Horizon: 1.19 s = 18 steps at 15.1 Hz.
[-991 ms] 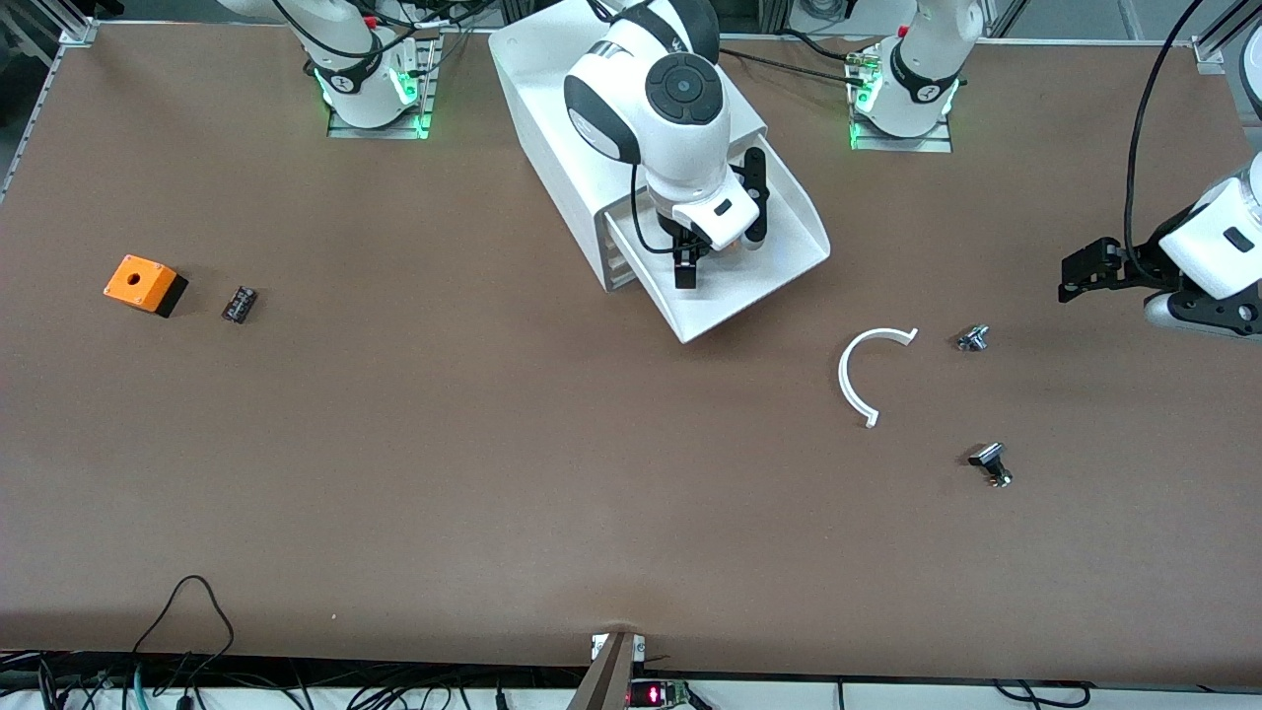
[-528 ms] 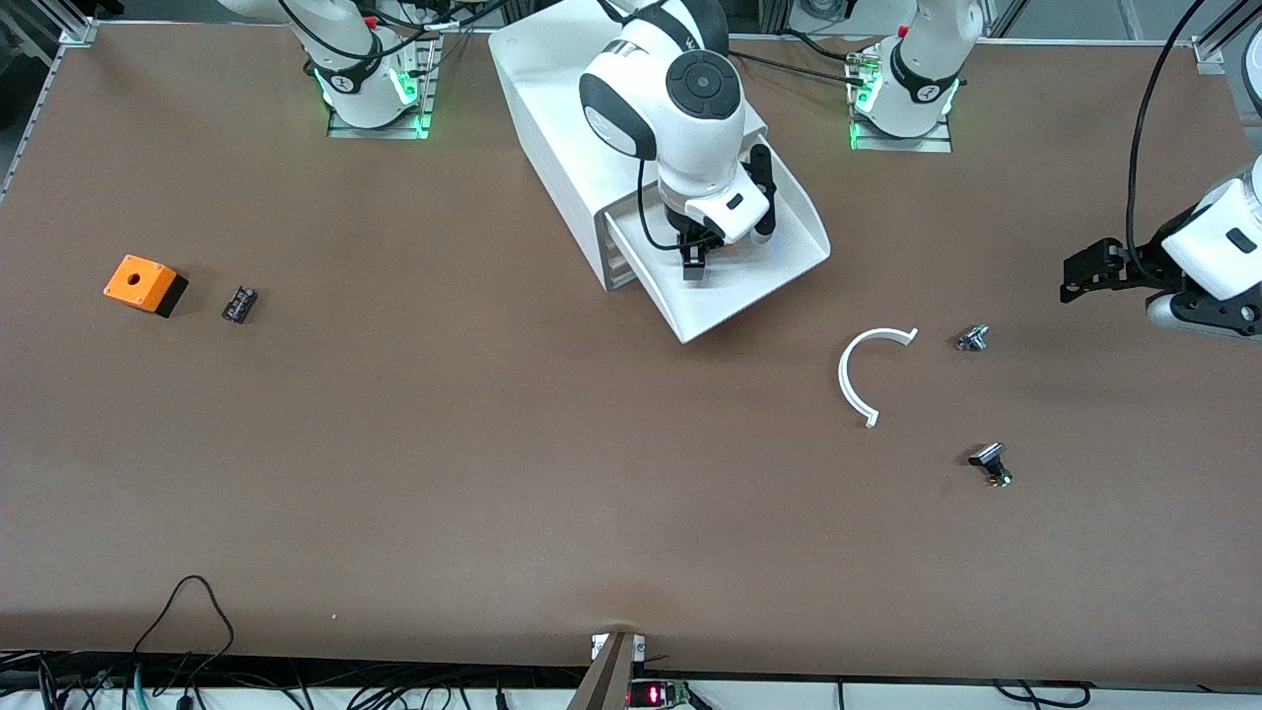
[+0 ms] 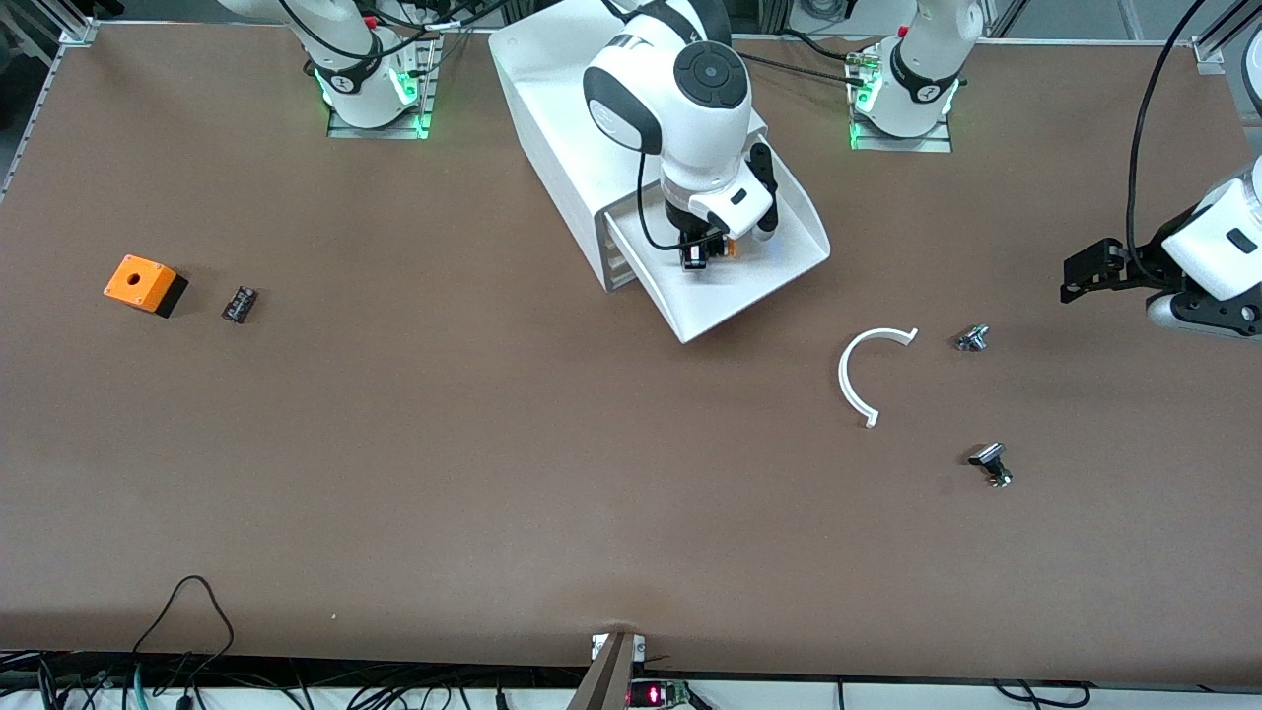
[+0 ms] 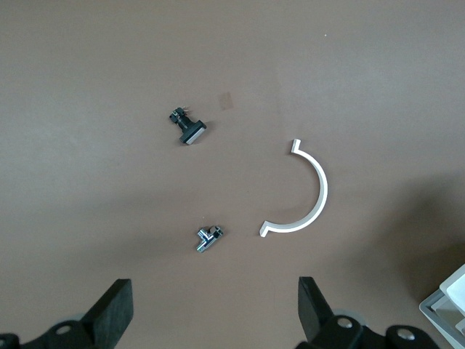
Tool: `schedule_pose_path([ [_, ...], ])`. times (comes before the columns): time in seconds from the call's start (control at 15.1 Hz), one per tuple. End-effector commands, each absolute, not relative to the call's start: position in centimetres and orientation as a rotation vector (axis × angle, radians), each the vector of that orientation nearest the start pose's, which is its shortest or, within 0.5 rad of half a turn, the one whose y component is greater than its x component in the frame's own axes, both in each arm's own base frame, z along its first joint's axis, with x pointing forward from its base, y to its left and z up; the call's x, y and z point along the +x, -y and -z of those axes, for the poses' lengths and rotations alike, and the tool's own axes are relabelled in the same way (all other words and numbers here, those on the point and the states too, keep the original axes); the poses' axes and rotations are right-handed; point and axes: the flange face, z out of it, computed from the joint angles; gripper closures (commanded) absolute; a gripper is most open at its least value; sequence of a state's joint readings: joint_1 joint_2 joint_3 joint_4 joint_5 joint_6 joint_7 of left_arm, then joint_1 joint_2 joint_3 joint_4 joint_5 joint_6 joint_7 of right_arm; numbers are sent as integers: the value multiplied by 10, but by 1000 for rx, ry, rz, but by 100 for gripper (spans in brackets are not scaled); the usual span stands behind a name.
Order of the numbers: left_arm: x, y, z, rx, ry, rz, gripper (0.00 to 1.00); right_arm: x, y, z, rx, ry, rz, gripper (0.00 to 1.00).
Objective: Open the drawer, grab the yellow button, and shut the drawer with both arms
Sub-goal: 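Grasp the yellow push button in the drawer with the right gripper, then lift the button out with the right gripper while the left gripper approaches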
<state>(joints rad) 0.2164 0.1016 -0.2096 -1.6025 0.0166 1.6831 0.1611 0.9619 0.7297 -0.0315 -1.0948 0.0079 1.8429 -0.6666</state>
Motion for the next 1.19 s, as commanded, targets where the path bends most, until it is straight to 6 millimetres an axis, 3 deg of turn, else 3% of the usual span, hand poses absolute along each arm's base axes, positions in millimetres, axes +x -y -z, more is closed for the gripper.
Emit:
schedule_pose_path([
  [0.0,592,-10,-565,-3123,-223,-15,0,443,-612,-413,2142,-2201,-70,72],
  [0.07,593,-9,-565,-3124,-211,-5,0,443,-610,-425,2154,-2176,-98,73],
  [0.2,594,-2,-562,-3128,-190,-6,0,448,-594,-481,2272,-2054,-212,73],
  [0.26,595,1,-558,-3133,-142,-13,0,459,-581,-495,2308,-2000,-241,73],
  [0.33,597,13,-554,-3136,-109,0,0,478,-559,-512,2351,-1945,-269,73],
  [0.46,602,39,-536,-3147,-32,-3,0,518,-506,-525,2450,-1826,-274,73],
  [0.59,604,72,-511,-3157,25,2,0,563,-438,-526,2548,-1690,-247,72],
  [0.73,602,99,-483,-3168,122,50,0,594,-369,-516,2631,-1562,-179,72],
  [0.86,598,131,-453,-3182,217,80,0,614,-304,-493,2716,-1422,-85,72],
  [0.99,595,166,-423,-3195,368,95,0,635,-222,-463,2820,-1242,-24,73],
  [1.12,592,203,-392,-3201,543,102,0,644,-156,-437,2886,-1101,22,73],
])
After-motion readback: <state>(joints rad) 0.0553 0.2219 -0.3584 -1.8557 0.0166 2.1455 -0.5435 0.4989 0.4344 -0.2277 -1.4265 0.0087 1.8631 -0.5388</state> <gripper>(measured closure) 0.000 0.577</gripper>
